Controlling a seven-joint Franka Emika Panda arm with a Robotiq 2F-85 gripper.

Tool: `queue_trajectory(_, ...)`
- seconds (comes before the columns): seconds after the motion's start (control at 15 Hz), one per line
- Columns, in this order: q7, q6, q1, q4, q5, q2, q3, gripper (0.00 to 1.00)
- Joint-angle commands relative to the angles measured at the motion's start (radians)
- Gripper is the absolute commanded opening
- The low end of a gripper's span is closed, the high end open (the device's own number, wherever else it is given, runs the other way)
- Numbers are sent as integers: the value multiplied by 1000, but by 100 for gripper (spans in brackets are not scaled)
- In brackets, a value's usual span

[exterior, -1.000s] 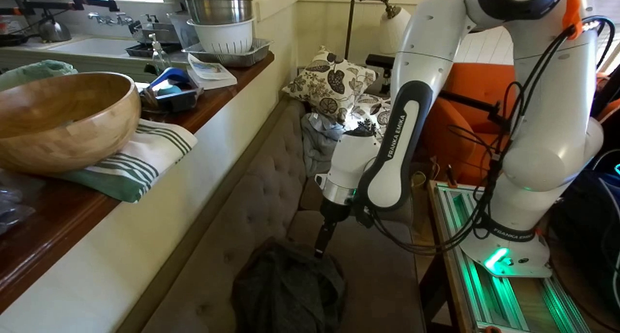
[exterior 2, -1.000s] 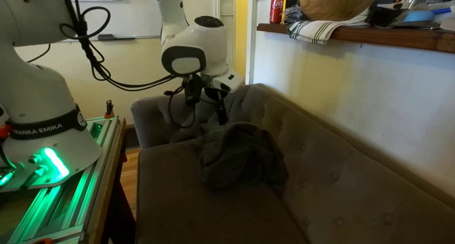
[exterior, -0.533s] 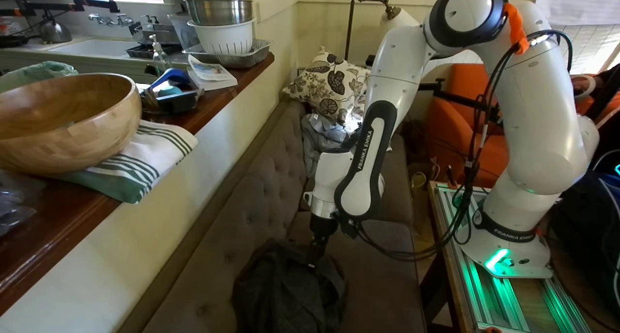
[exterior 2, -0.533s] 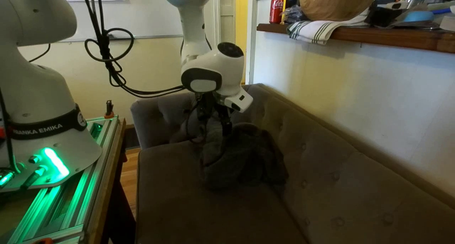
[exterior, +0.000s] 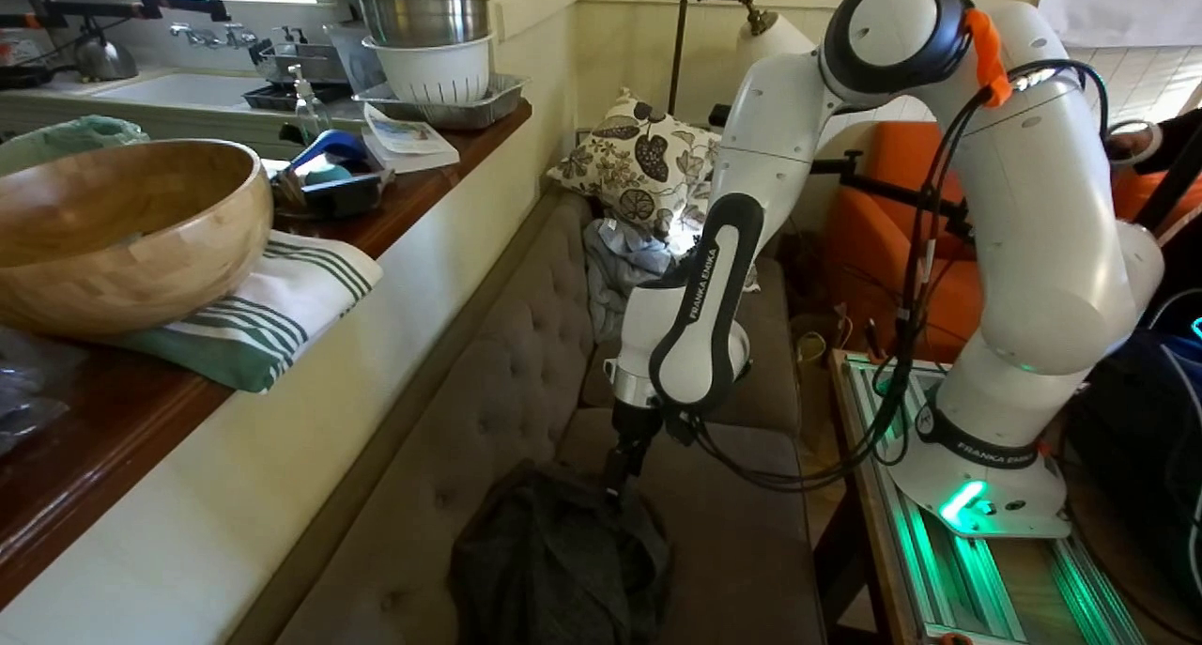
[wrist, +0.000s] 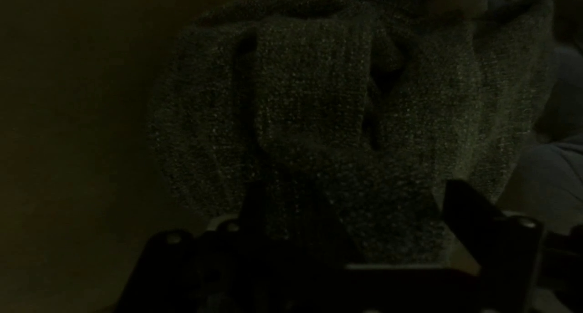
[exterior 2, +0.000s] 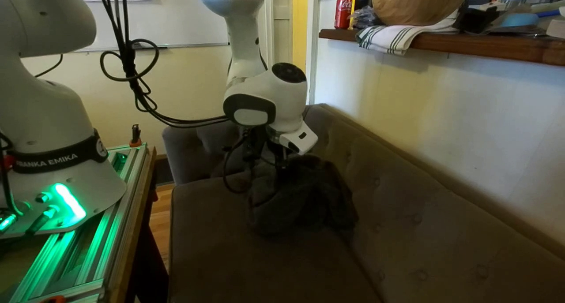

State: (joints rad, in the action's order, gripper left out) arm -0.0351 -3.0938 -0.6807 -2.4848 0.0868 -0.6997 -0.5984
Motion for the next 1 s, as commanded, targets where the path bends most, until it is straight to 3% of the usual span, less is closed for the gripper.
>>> queue_trajectory(0.0, 28, 18, 97, 0, 25, 65, 78, 100)
queue_trajectory(0.13, 37, 3, 213, 55, 16, 31, 185, 100)
queue_trajectory(0.2, 77, 7, 298, 91, -42, 7, 279, 100)
queue_trajectory(0.33, 60, 6, 419, 159, -4, -51, 366, 100)
queue_trajectory(0.53, 27, 18, 440, 285, -4, -162, 317, 100)
queue_trajectory(0.8, -25, 81, 348, 386, -3, -275, 189, 100)
queue_trajectory(0.93, -22, 106, 323, 372, 22, -295, 196, 100)
